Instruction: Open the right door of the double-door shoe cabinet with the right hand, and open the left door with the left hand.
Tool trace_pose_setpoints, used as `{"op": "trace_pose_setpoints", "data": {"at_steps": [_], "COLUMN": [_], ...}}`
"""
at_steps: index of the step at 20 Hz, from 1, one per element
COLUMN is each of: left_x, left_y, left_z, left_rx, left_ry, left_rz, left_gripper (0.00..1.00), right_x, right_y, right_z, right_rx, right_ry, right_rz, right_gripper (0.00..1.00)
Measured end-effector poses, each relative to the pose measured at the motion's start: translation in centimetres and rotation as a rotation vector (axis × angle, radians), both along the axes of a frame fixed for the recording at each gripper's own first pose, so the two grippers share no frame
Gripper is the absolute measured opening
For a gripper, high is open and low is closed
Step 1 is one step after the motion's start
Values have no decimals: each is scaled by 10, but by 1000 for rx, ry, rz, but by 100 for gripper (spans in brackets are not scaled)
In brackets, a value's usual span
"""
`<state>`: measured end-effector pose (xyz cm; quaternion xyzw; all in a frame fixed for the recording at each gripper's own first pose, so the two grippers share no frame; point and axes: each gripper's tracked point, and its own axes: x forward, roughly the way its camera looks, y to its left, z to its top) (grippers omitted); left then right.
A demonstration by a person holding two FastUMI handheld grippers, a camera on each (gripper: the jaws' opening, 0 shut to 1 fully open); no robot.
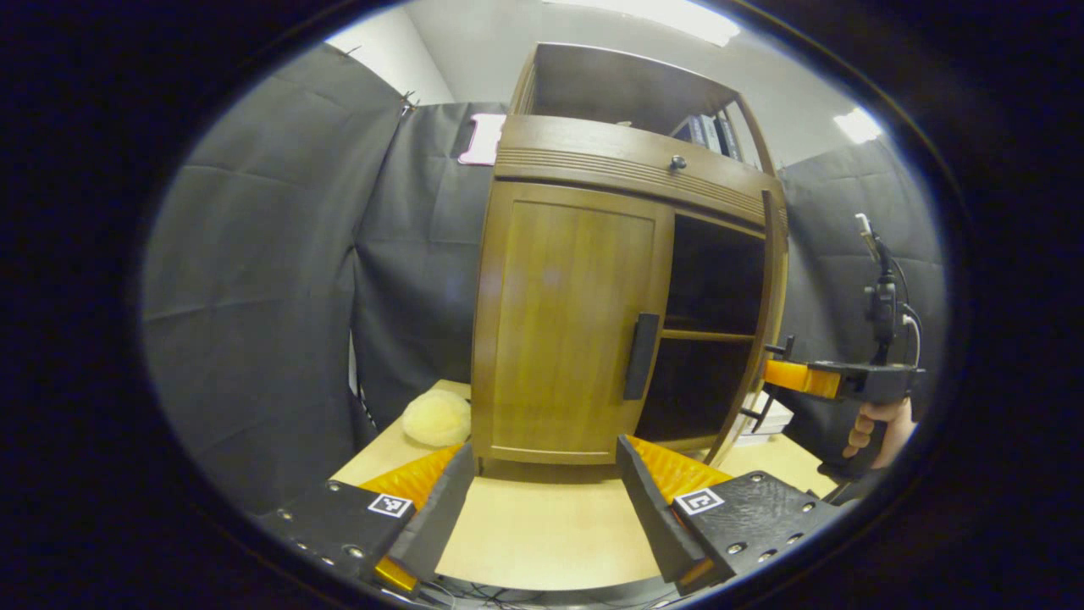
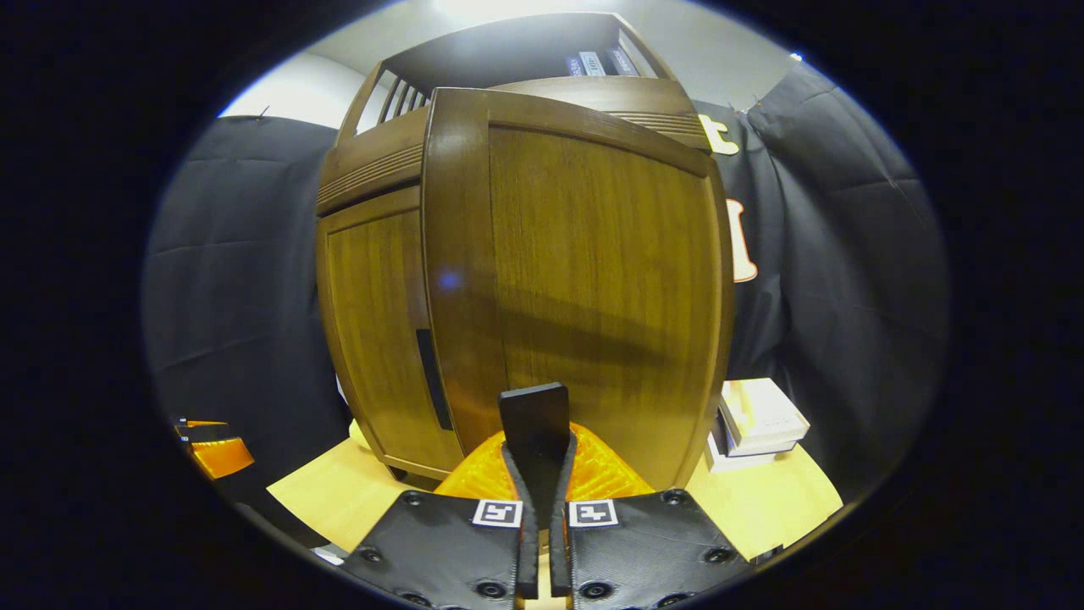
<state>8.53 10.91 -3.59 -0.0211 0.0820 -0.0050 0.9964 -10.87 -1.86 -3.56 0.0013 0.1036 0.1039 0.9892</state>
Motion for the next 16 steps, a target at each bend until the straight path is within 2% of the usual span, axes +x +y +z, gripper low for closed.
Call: {"op": "trace_pose_setpoints", "data": {"at_steps": [6, 7, 9, 12, 15, 16], "left_x": [14, 18, 29, 48, 65, 73], "left_y": [14, 15, 21, 27, 27, 27], "left_z": [15, 17, 17, 5, -5, -8], "left_rx": [7, 12, 15, 24, -2, 2], "left_ry": [-47, -50, -53, -29, -12, -6], "left_rz": [-8, -16, -35, -30, -41, -53], "left_gripper": [97, 97, 97, 97, 98, 98], "right_x": [-16, -19, -27, -36, -43, -45], "right_y": [-19, -24, -34, -50, -68, -75], "right_z": [2, 2, 3, 5, 6, 7], "right_rx": [-11, -14, -35, -41, -29, -30], "right_ry": [5, 5, 8, 11, 8, 2], "right_rz": [-14, -18, -38, -66, -99, -111], "right_gripper": [4, 7, 4, 6, 4, 6]}}
